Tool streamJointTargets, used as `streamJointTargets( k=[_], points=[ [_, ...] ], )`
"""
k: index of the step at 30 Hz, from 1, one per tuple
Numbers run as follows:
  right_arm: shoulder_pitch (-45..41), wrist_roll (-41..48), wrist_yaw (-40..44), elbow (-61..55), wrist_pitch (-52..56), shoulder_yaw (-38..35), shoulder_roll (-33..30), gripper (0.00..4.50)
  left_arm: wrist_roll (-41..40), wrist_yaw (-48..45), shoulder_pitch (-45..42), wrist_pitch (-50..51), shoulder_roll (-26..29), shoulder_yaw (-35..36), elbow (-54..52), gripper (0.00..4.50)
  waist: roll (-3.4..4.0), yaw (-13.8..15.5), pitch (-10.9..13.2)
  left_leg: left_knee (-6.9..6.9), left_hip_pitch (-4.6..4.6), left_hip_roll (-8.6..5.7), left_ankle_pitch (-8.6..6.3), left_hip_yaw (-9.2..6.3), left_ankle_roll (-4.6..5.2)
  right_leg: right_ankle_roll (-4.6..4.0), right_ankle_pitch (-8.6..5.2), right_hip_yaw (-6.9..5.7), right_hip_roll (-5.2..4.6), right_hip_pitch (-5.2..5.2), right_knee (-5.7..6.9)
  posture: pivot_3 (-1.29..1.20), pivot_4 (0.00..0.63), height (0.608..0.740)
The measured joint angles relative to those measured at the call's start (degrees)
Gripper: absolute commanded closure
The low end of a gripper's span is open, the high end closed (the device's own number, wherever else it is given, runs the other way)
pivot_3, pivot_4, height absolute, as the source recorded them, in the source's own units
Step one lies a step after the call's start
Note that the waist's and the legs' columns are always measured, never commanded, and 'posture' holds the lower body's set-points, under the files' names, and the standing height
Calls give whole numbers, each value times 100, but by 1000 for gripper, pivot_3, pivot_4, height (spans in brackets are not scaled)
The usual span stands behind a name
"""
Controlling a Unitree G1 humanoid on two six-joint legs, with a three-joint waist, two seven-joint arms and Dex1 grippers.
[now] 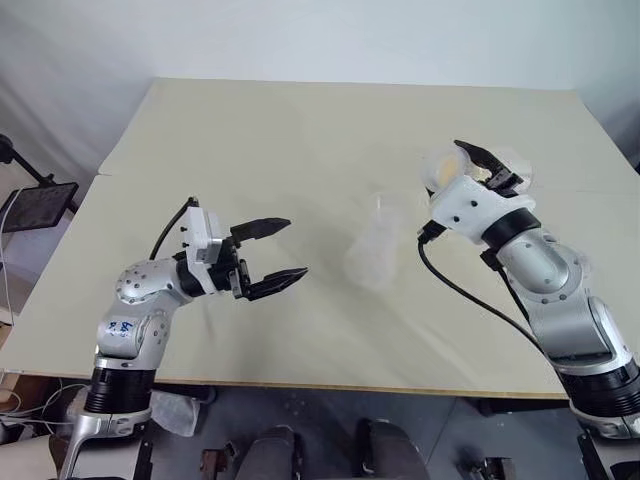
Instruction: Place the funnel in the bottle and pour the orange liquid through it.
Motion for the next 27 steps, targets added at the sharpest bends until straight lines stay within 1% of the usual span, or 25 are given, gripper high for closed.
streamJointTargets(
  k=[12, 27],
  points=[
    [-105, -501, 353, 75, -460, 166, 160, 2014, 7, 54, 22, -32, -26, 0, 3, 0, 0, 2, 0, 0, 0, 2, 1, -1, -1, 0, 0, -2, 1, 1, 0, 0, 150, 740],
    [-192, -1256, 398, 202, -1128, 179, 185, 2014, 7, 97, 22, -32, -30, 0, 4, 0, -1, -4, 0, 0, 0, 2, 1, 0, -2, 0, 0, -5, 1, 0, -1, 0, 150, 740]
  ],
)
